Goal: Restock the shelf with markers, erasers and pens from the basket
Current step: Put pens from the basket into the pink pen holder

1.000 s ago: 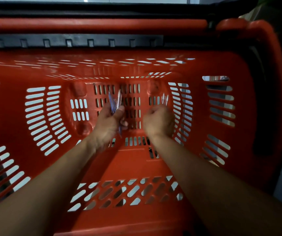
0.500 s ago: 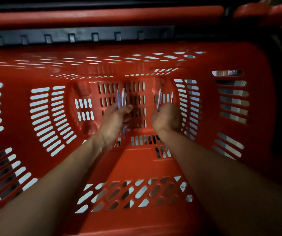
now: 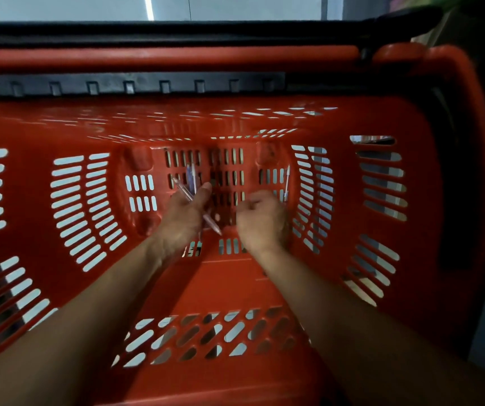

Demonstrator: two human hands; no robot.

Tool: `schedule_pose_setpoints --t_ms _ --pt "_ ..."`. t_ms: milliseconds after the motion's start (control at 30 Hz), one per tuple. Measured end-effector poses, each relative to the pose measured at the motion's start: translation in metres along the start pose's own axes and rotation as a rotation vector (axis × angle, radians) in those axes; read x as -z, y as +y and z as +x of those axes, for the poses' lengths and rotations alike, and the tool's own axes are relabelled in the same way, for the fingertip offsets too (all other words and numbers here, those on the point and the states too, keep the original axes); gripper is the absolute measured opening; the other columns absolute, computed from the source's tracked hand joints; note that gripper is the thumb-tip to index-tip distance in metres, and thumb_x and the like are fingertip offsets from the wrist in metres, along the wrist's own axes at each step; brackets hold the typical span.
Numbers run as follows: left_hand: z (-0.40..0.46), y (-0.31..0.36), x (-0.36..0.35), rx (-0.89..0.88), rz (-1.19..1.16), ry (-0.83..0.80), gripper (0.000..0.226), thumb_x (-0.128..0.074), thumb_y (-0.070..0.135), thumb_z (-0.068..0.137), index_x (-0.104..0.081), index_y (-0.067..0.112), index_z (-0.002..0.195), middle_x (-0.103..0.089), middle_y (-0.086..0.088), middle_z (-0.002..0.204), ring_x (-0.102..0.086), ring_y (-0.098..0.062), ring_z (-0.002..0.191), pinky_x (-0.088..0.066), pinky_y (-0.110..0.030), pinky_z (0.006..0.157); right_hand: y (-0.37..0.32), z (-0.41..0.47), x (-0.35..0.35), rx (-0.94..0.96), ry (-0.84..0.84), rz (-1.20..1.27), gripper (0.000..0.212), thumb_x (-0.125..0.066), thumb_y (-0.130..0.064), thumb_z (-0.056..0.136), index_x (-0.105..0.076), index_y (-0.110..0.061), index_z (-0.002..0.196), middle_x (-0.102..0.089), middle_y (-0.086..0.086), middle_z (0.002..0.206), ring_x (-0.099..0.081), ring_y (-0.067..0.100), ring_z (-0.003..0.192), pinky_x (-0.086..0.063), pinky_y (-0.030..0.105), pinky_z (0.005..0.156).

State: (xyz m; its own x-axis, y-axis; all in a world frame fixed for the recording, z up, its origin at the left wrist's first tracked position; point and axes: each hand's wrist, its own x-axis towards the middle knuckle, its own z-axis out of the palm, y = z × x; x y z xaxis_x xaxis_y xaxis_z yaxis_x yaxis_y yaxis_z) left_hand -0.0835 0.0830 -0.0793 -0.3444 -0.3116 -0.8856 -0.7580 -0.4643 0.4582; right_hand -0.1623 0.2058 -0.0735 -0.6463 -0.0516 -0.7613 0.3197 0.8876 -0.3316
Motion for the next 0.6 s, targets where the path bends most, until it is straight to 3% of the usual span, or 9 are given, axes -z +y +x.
schedule_pose_setpoints --t_ms 67,133,200,333,433,600 --pt "0.001 -0.003 0.002 0.004 -0.026 -0.045 0.048 -0.051 0.044 0.109 -0.061 0.005 0.084 -0.069 -0.017 0.075 -0.072 -0.031 0.066 -0.057 -0.033 0.055 0.008 0.013 0.004 -0.132 0.139 -0.066 0.018 -0.059 -0.031 0.099 -0.066 -0.022 0.112 -0.072 0.000 0.105 -0.070 0.023 0.099 -0.057 0.034 0.082" --pt "0.001 -0.005 0.001 -0.023 -0.014 -0.050 0.045 -0.052 0.048 0.108 -0.058 0.013 0.080 -0.064 -0.015 0.065 -0.066 -0.028 0.055 -0.054 -0.033 0.051 0.016 0.024 0.007 -0.237 0.216 -0.140 0.032 -0.059 -0.030 0.100 -0.061 -0.016 0.129 -0.070 0.006 0.120 -0.069 0.027 0.111 -0.049 0.030 0.083" --pt "0.001 -0.005 -0.004 -0.036 -0.059 -0.022 0.035 -0.054 0.044 0.108 -0.055 0.017 0.085 -0.053 -0.006 0.058 -0.053 -0.023 0.047 -0.046 -0.030 0.045 0.021 0.032 0.005 -0.278 0.225 -0.207 0.034 -0.062 -0.028 0.100 -0.060 -0.012 0.130 -0.070 0.009 0.122 -0.069 0.028 0.110 -0.044 0.030 0.074" --pt "-0.003 -0.001 -0.010 -0.006 -0.094 -0.030 0.029 -0.060 0.037 0.106 -0.052 0.021 0.083 -0.041 0.011 0.052 -0.038 -0.012 0.044 -0.032 -0.024 0.041 0.023 0.043 -0.004 -0.347 0.242 -0.353 0.033 -0.063 -0.029 0.100 -0.062 -0.011 0.128 -0.071 0.013 0.118 -0.071 0.030 0.105 -0.053 0.036 0.070" --pt "-0.010 0.004 -0.011 0.013 -0.097 -0.069 0.035 -0.062 0.031 0.105 -0.044 0.023 0.076 -0.034 0.012 0.050 -0.028 -0.011 0.042 -0.024 -0.025 0.044 0.021 0.049 -0.008 -0.362 0.253 -0.353 0.029 -0.060 -0.031 0.102 -0.064 -0.012 0.125 -0.072 0.012 0.116 -0.072 0.032 0.105 -0.057 0.040 0.076" --pt "-0.021 0.018 -0.009 0.026 -0.093 -0.077 0.023 -0.059 0.032 0.107 -0.049 0.016 0.094 -0.031 0.007 0.053 -0.025 -0.015 0.048 -0.020 -0.029 0.049 0.011 0.041 0.000 -0.231 0.242 -0.326 0.025 -0.061 -0.030 0.100 -0.068 -0.015 0.119 -0.074 0.009 0.112 -0.072 0.029 0.102 -0.060 0.040 0.083"
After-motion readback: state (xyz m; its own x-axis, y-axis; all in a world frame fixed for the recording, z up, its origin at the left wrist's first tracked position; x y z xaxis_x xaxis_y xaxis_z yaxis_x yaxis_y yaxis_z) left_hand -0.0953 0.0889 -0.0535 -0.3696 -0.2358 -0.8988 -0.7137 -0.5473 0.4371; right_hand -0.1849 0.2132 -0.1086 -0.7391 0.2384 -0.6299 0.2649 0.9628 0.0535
